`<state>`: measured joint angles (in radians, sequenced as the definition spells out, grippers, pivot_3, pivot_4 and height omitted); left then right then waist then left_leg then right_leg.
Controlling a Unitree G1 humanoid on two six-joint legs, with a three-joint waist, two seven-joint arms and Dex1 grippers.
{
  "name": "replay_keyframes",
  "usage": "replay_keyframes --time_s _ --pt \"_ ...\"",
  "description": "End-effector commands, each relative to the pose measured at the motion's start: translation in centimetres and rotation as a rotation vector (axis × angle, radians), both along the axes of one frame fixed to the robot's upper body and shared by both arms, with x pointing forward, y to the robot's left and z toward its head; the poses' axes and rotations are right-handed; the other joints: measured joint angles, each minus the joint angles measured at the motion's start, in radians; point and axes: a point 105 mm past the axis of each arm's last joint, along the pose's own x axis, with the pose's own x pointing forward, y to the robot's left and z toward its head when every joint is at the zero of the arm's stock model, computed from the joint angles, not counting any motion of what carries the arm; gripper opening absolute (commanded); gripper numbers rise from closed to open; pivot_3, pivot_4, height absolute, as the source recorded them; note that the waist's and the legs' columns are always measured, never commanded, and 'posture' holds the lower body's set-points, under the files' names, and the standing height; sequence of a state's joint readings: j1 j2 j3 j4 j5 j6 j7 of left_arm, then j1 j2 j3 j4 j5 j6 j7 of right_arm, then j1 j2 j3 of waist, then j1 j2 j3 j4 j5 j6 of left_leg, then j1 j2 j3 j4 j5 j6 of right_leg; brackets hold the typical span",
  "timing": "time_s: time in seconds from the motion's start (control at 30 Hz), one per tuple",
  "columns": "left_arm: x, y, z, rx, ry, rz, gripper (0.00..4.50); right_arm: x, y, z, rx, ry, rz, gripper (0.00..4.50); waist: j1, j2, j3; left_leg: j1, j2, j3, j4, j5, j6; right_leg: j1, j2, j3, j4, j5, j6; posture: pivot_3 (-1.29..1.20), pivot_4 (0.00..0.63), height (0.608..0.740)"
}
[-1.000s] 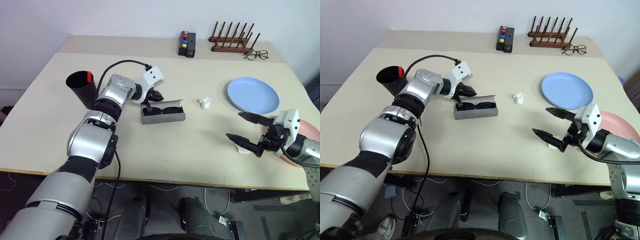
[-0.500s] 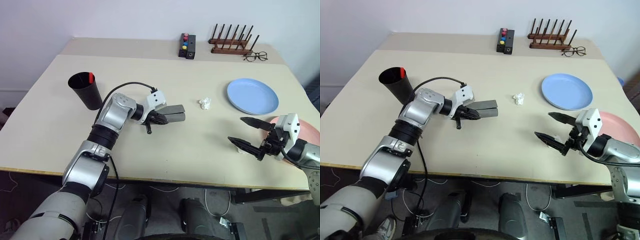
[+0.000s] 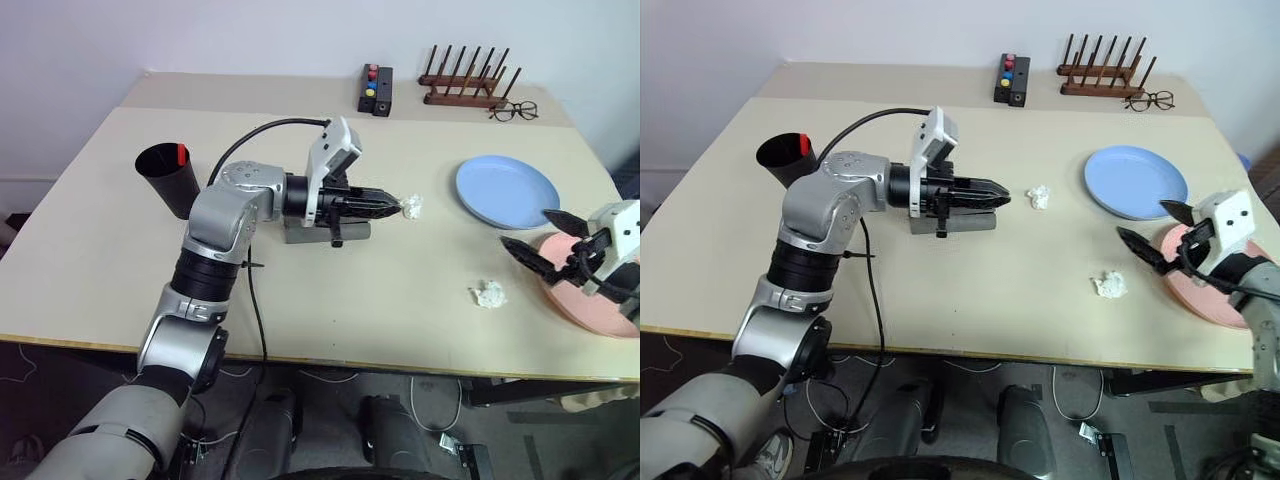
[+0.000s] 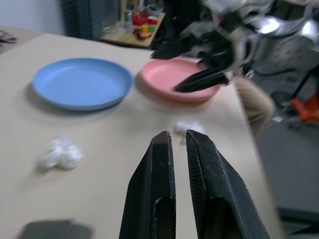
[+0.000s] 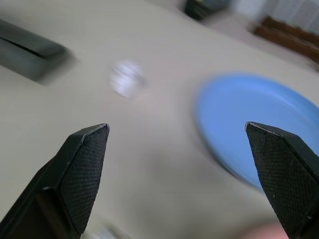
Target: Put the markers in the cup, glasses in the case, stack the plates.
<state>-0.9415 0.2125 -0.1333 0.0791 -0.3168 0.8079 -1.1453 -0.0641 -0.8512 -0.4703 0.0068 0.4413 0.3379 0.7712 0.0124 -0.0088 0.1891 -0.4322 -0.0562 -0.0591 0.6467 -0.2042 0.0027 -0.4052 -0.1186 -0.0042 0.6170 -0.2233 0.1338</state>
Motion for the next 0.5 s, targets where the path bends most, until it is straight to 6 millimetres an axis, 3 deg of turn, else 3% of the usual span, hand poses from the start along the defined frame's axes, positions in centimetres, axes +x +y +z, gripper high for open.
replay_keyframes --time_s 0.03,0.13,0.33,0.5 --pt "-0.6 -0.7 -0.3 0.029 -0.007 -0.029 0.46 -0.1 -1.6 0.5 -0.022 0.007 -0.053 4.5 -0.001 0.0 0.0 0.0 0.0 0.0 0.0 0.0 0.0 0.0 0.0 0.0 0.0 0.0 0.0 0.0 0.15 0.74" --pt "-0.5 -0.9 -2.0 0.075 0.008 -0.028 1.31 -0.2 -2.2 -0.1 -0.012 0.034 -0.061 4.5 -0.001 0.0 0.0 0.001 0.0 0.001 0.0 0.0 0.0 0.0 0.0 0.0 0.0 0.0 0.0 0.0 0.15 0.74" --pt "-0.2 -1.1 -2.6 0.089 0.013 -0.014 4.33 -0.4 -2.5 -0.9 -0.003 0.072 -0.067 4.5 -0.001 0.001 0.0 0.001 0.0 0.001 0.0 0.0 0.0 0.0 0.0 0.001 0.0 0.0 0.0 0.0 0.15 0.74" --pt "-0.2 -1.2 -2.7 0.1 0.012 -0.015 4.42 -0.7 -2.8 -2.2 0.002 0.123 -0.08 4.5 0.0 0.001 0.0 0.0 0.0 0.001 0.0 0.0 0.0 0.0 0.0 0.001 -0.001 0.0 0.0 0.0 0.15 0.74"
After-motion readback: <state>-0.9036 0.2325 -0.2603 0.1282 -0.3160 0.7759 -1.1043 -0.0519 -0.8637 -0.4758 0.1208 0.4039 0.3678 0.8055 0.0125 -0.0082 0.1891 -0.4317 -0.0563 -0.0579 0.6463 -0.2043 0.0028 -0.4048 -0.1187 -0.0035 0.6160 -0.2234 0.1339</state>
